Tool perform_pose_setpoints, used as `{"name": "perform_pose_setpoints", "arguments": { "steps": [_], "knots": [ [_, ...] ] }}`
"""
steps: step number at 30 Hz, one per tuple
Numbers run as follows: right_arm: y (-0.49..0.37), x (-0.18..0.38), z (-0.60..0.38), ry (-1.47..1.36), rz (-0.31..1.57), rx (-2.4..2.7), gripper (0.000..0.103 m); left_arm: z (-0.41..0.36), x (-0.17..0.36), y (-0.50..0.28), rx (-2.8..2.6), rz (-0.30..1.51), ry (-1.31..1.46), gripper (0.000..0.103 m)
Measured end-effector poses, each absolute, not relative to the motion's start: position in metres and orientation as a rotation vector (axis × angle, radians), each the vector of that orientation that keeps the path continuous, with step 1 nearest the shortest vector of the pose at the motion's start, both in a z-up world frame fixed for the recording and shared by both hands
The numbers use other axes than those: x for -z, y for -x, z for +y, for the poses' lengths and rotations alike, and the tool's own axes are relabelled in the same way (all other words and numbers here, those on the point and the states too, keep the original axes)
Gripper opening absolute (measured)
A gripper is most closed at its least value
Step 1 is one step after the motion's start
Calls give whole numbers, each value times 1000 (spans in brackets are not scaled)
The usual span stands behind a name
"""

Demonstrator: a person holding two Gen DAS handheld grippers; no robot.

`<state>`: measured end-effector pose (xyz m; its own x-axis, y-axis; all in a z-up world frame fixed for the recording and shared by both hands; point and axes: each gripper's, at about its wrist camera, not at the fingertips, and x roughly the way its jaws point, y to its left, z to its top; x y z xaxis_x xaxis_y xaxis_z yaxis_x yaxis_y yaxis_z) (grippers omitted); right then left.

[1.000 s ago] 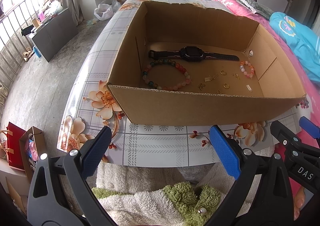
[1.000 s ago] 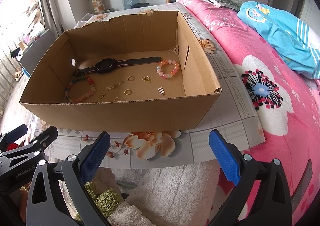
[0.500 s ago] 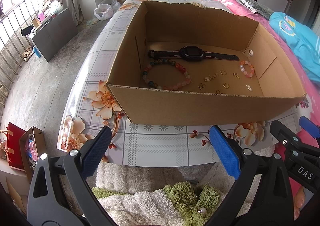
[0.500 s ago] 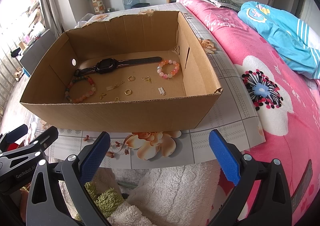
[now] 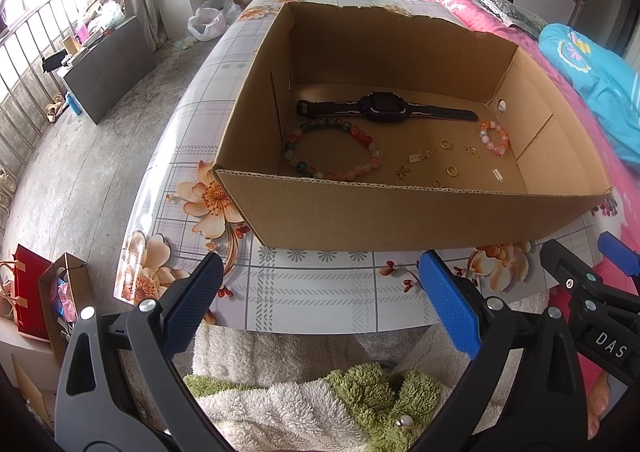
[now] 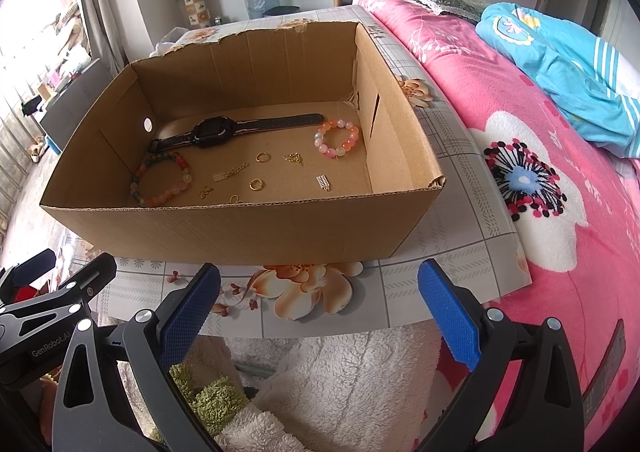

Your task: Organize jewelry

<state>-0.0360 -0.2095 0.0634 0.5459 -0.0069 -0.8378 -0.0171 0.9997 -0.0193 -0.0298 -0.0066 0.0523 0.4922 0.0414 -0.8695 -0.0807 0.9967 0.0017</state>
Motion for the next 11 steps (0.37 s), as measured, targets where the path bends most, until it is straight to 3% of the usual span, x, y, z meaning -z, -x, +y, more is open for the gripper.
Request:
{"name": "perform_pose_setpoints", "arguments": {
  "steps": [11],
  "knots": [
    [36, -63, -208, 29, 993, -6, 96, -6, -51, 31, -73, 1056, 49, 95]
  ]
}}
